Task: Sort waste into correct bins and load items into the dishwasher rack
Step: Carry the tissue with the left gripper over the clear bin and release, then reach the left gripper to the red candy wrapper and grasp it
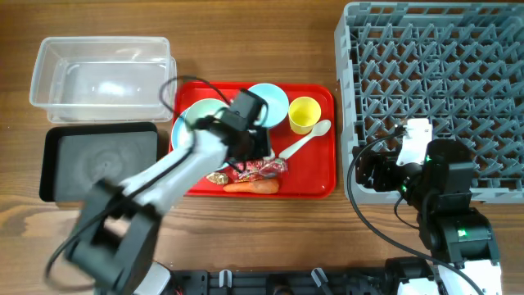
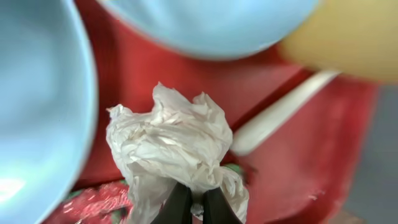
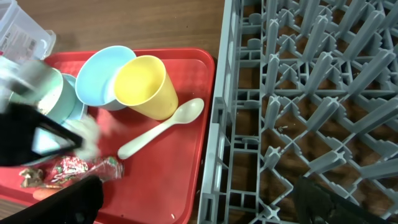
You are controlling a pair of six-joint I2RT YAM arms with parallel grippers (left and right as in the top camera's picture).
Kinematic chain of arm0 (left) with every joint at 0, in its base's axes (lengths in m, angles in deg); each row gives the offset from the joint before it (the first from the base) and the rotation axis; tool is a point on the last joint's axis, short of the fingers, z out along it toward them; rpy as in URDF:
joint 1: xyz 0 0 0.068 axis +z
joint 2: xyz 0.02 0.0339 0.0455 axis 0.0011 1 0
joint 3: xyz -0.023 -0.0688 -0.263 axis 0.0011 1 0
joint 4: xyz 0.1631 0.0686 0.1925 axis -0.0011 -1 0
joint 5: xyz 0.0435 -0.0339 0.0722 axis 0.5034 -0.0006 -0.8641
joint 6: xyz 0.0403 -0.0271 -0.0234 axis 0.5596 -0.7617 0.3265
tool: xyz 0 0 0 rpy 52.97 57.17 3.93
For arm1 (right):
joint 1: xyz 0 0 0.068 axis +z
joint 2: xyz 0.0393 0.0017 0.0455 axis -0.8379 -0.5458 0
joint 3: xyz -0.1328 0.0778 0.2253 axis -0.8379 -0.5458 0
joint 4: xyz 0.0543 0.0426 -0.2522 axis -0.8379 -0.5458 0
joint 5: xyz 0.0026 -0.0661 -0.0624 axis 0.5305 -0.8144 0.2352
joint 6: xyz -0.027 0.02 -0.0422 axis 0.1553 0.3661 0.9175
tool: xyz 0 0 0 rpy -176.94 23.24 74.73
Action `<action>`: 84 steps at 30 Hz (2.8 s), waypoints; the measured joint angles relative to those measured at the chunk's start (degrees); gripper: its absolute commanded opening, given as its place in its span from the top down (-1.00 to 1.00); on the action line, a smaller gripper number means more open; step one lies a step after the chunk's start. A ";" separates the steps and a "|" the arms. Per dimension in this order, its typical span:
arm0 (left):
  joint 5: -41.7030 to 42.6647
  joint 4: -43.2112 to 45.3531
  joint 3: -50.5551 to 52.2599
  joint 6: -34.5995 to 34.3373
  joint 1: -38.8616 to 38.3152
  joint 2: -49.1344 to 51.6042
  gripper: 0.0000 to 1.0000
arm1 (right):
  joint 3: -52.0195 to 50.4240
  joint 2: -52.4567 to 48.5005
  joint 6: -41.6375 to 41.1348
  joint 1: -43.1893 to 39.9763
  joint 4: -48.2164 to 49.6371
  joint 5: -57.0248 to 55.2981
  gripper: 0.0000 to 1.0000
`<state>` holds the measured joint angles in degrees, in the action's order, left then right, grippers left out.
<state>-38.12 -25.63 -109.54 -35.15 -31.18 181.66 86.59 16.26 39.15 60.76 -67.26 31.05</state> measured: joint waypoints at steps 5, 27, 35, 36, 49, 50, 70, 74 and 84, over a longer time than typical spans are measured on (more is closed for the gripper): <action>-4.24 -0.46 -0.31 3.69 7.76 -15.85 0.92 | 0.00 0.00 0.00 0.00 0.02 0.00 -1.00; -22.10 19.63 -0.55 5.81 34.97 -6.93 -0.12 | 0.00 0.00 0.00 0.00 0.02 0.00 -0.99; -7.67 6.21 -0.61 5.81 33.46 -8.04 -0.19 | 0.00 0.00 0.00 0.00 0.00 0.00 -0.99; -5.49 3.45 -0.61 5.81 32.35 -8.41 -0.21 | 0.00 0.00 0.00 0.00 0.02 0.00 -1.00; 0.11 -8.31 -0.63 18.16 0.02 -10.19 -0.56 | 0.00 0.00 0.00 0.00 0.00 0.00 -0.99; -0.24 -8.24 -0.63 21.16 -2.38 -9.68 -0.54 | 0.00 0.00 0.00 0.00 0.00 0.00 -0.99; -4.17 1.68 -1.05 35.39 -7.54 9.03 0.35 | 0.00 0.00 0.00 0.00 0.00 0.00 -1.00; -6.93 1.68 -1.20 35.91 -7.56 9.55 0.88 | 0.00 0.00 0.00 0.00 -0.02 0.00 -0.99; -13.62 1.42 -1.18 35.85 -7.56 9.07 0.92 | 0.00 0.00 0.00 0.00 -0.02 0.00 -1.00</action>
<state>-51.74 -24.21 -110.72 0.70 -38.74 190.73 86.59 16.26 39.15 60.76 -67.29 31.05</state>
